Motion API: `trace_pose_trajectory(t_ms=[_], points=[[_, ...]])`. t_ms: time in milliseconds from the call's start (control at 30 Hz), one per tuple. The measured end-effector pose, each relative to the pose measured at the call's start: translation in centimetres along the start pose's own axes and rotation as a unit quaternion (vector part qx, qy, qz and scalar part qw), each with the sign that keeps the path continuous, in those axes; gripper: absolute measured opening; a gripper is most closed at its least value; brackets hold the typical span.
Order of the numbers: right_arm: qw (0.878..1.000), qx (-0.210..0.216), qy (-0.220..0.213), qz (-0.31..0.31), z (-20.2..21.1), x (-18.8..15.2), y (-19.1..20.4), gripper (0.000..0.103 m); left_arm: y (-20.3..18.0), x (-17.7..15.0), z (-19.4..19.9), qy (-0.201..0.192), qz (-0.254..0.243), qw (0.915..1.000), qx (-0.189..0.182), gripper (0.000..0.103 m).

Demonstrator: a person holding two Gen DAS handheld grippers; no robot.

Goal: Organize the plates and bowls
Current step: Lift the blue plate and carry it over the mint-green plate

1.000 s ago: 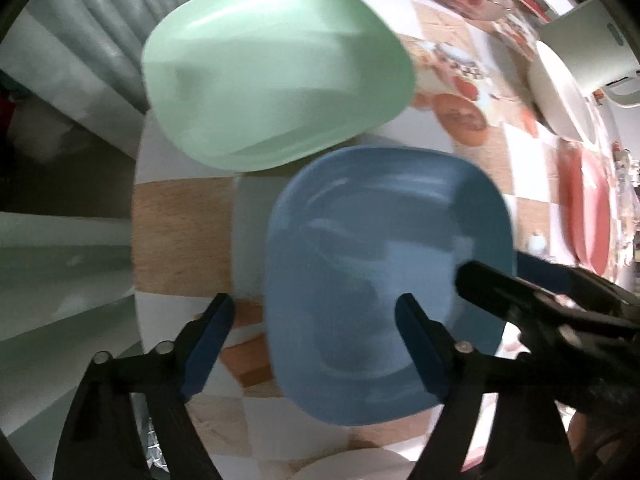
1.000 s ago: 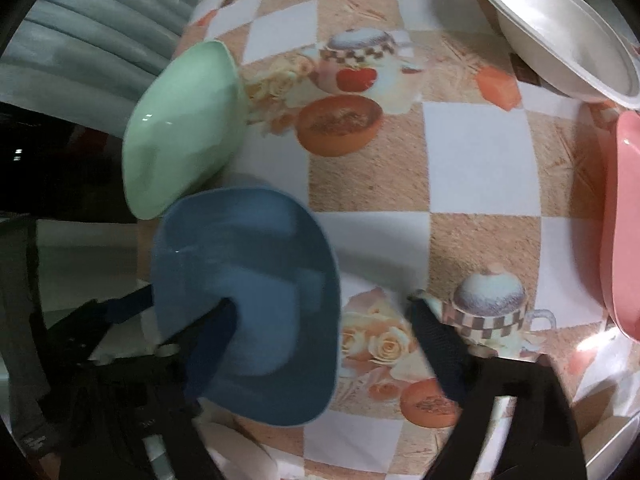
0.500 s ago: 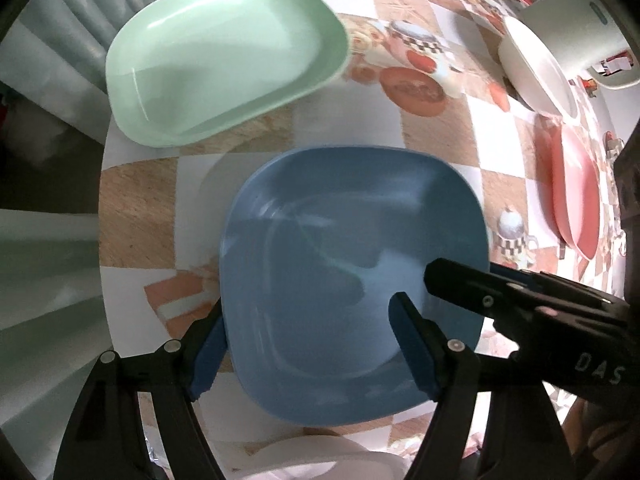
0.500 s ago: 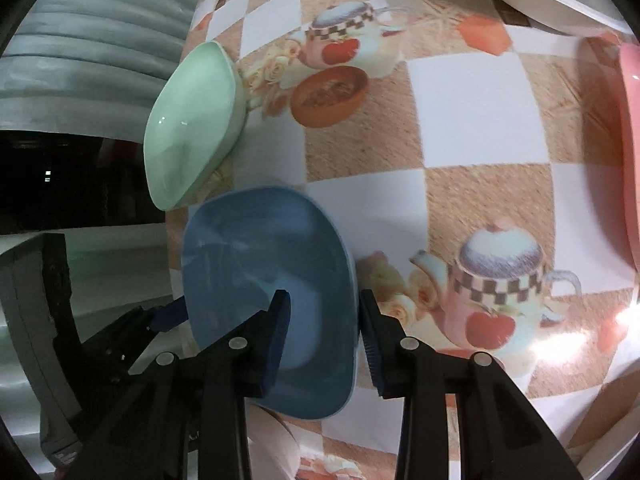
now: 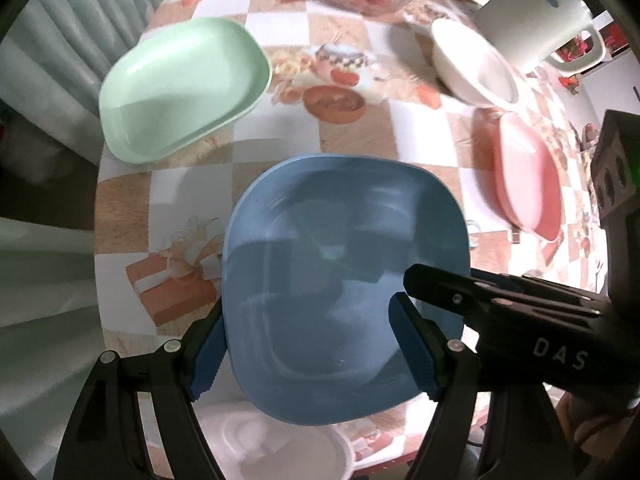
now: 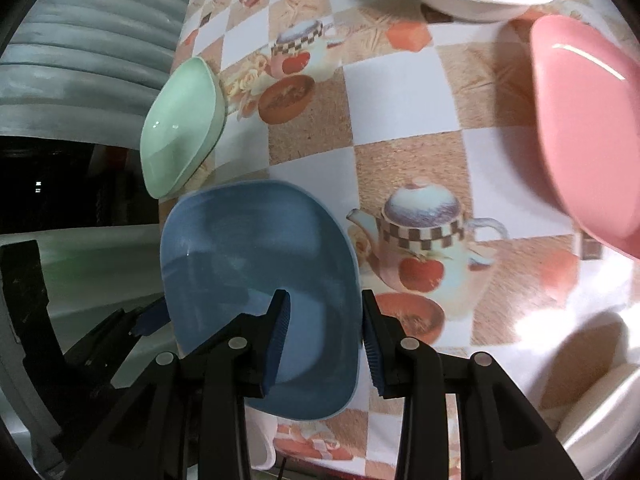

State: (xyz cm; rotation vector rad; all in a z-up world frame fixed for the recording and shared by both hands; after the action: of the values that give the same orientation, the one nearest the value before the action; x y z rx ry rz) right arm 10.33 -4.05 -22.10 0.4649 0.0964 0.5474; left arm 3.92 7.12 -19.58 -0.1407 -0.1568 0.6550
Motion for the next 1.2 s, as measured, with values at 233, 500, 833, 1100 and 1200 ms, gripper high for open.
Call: trace_pose_trajectory(t_ms=[233, 500, 833, 1100, 1200], points=[[1.000, -0.004, -0.006, 0.010, 2.3, -0.5, 1.5, 0.038, 0.9, -0.7, 4.1, -0.034, 0.021, 0.9992, -0.007, 0.079], [0.999, -0.001, -0.017, 0.043, 5.1, -0.7, 3.7, 0.038, 2.0, 0.3, 6.1, -0.057, 0.048, 0.9972, -0.004, 0.079], [0.997, 0.017, -0.011, 0.080, 5.7, 1.4, 6.6, 0.038, 4.5, 2.1, 8.7, -0.077, 0.097, 0.9922, 0.012, 0.079], [0.993, 0.025, 0.012, 0.118, 3.7, 5.2, 9.2, 0.038, 7.3, 4.8, 8.2, -0.084, 0.139, 0.9860, 0.037, 0.079], [0.992, 0.027, 0.020, 0.124, 2.7, 6.8, 9.9, 0.043, 8.3, 5.8, 7.5, -0.082, 0.165, 0.9823, 0.035, 0.079]])
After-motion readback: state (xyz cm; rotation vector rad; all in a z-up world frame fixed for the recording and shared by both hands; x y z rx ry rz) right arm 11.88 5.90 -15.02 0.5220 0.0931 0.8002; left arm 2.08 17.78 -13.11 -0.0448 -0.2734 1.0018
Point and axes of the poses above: each gripper's, at about its wrist camera, not at the fingertips, and z roughly against the way its jaws point, y to its left, x to its top, the point moved 5 cm from there along -z, roughly the way its jaws point, and after that the axes turned 2 degrees about -x, right-handed, at the moved point
